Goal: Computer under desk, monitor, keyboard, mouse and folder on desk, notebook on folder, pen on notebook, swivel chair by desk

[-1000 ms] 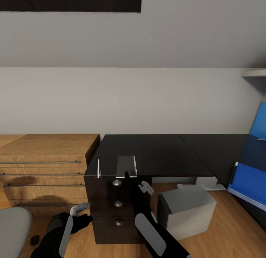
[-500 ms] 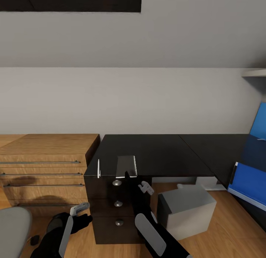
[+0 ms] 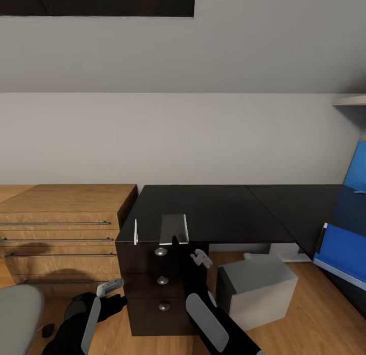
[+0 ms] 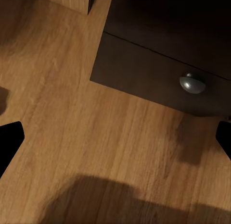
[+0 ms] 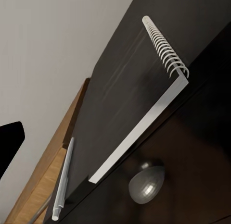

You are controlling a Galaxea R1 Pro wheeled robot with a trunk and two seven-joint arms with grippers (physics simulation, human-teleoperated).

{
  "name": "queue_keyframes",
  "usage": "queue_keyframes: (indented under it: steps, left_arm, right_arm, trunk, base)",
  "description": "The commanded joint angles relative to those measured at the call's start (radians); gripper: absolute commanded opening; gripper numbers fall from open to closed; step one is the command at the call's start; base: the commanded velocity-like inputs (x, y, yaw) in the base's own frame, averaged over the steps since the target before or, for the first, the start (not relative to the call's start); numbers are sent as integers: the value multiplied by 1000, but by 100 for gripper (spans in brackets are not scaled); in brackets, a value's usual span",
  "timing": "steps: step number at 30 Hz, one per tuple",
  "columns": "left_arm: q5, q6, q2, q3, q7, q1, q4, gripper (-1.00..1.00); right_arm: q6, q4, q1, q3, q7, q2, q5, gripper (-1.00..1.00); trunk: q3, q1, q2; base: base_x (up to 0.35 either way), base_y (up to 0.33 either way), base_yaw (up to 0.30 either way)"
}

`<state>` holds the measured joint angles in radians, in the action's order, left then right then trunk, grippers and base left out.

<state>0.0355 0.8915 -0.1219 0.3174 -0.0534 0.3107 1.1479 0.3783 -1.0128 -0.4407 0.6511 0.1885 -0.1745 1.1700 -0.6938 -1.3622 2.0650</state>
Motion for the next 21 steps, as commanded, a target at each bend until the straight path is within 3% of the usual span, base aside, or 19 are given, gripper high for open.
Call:
queue_keyframes:
  steps: [1,12,18,21]
  left_arm:
    - [4,4,-1,2,-5,1,1,100]
    - [4,5,1,2,-5,1,1,100]
    - [2,6,-9,28,-7,-1,15,100]
    - [2,6,-3,45,-5,-1,24,100]
  right_arm:
    - [6,0,-1,2,3,0,5,100]
    - [12,-1,0,5,-1,0,3,100]
    - [-21,33,-7,-5,1,4,35,100]
    - [-38,50,-8,-4,-2,19,28,100]
  trunk:
    - [-1,0,1]
    - [-1,0,1]
    - [-1,0,1]
    - [-1,0,1]
  base:
    - [0,0,0]
    - [0,0,0]
    - [0,0,0]
    - [0,0,0]
